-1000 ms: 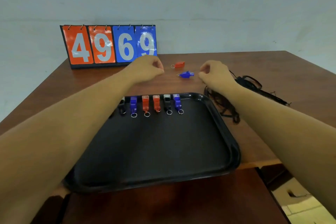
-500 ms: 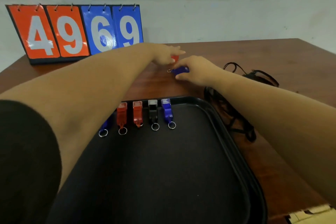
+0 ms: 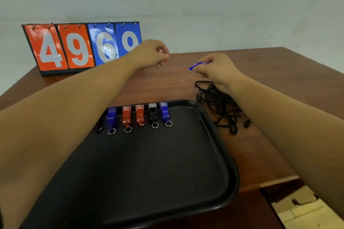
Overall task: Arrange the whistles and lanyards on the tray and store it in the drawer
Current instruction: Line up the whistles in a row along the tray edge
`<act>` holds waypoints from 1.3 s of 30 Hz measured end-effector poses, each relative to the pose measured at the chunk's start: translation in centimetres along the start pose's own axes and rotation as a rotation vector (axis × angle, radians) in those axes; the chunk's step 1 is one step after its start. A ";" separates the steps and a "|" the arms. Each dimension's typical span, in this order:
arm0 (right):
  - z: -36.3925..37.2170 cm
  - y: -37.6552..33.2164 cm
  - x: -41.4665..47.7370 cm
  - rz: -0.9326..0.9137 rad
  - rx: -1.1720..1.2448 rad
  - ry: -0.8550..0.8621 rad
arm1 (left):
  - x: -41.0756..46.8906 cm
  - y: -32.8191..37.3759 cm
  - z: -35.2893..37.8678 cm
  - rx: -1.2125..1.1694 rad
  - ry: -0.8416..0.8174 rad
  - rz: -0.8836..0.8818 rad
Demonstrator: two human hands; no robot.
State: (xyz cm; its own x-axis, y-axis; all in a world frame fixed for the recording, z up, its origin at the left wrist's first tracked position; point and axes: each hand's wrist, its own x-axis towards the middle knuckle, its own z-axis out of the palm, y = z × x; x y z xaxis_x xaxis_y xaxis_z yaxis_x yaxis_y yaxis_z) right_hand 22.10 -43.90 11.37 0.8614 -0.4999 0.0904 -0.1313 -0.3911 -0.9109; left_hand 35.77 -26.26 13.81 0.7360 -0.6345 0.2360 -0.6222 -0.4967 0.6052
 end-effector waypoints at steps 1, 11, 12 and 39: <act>-0.4 0.0 -0.8 0.013 0.102 -0.012 | -1.6 1.0 -0.8 -0.116 0.006 -0.017; -1.3 -1.5 -12.6 0.106 0.540 -0.142 | -17.4 5.5 -4.6 -0.910 0.006 -0.187; -1.1 -1.6 -13.8 0.093 0.529 -0.149 | -18.7 5.8 -4.4 -0.958 0.018 -0.227; 5.4 0.6 -12.4 -0.033 -0.573 0.024 | -27.5 1.9 1.9 -0.523 -0.072 -0.312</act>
State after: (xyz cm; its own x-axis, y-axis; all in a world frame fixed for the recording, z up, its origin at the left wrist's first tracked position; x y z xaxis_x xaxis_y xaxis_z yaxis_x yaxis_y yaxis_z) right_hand 13.96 -33.72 7.49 0.8593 -0.4947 0.1302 -0.3550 -0.7600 -0.5444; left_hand 13.82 -10.83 7.04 0.8313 -0.5532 -0.0533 -0.1532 -0.3202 0.9349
